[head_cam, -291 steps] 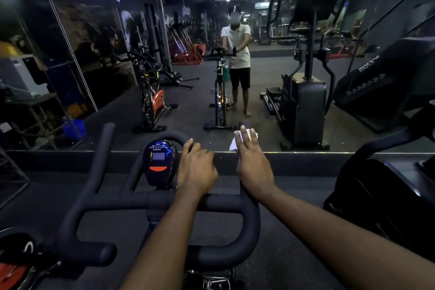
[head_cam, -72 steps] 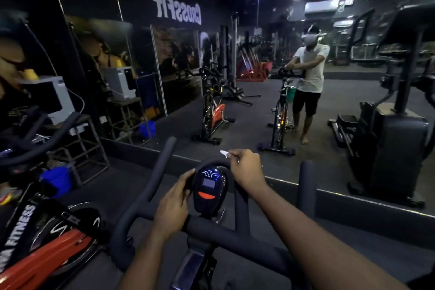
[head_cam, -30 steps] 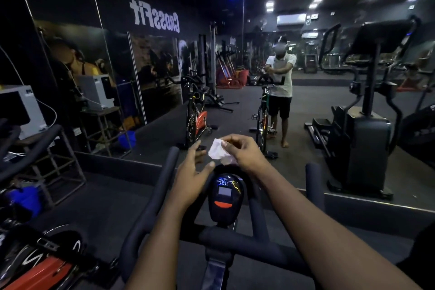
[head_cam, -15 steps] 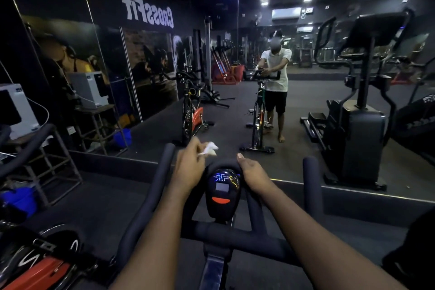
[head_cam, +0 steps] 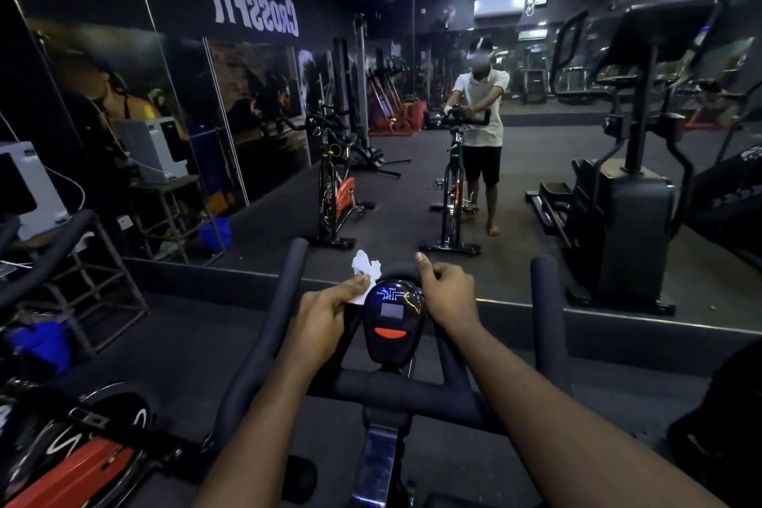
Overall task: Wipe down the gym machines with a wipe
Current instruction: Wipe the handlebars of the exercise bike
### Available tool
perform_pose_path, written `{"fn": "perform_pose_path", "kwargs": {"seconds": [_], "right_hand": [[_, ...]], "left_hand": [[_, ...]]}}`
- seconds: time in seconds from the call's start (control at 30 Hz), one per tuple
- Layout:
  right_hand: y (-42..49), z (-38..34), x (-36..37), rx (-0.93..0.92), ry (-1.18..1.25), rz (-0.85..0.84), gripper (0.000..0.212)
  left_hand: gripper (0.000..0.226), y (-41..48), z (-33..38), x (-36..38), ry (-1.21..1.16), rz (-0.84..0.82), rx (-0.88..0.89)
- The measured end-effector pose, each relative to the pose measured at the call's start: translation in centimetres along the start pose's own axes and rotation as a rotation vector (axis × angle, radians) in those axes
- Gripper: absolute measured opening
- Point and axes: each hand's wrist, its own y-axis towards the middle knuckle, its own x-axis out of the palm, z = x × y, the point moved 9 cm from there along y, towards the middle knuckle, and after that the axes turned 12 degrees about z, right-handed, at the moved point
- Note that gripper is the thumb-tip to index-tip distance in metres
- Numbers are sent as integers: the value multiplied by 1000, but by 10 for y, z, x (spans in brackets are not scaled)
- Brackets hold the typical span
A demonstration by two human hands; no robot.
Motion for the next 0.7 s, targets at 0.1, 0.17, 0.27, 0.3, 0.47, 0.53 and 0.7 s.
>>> {"fn": "perform_pose_path", "kwargs": {"seconds": [0.1, 0.17, 0.27, 0.3, 0.47, 0.53, 0.7], "right_hand": [[-1, -1, -3, -4, -20, 29, 63], [-1, -1, -3, -5, -31, 36, 64], [2, 3, -1, 0, -59, 39, 63], [2, 4, -1, 1, -69, 44, 62], [2, 3, -1, -27, -83, 59, 63], [1, 2, -3, -35, -98, 74, 63], [-3, -5, -9, -60, -190, 116, 57]], "left_hand": [[55, 0, 10, 2, -45, 1, 33], [52, 17, 21, 11, -116, -49, 45], [48, 43, 37, 28, -142, -124, 79], [44, 45, 38, 32, -148, -145, 82], [43, 21, 25, 22, -159, -82, 69], [50, 15, 21, 20, -120, -49, 107], [56, -6, 13, 12, -78, 1, 131]]}}
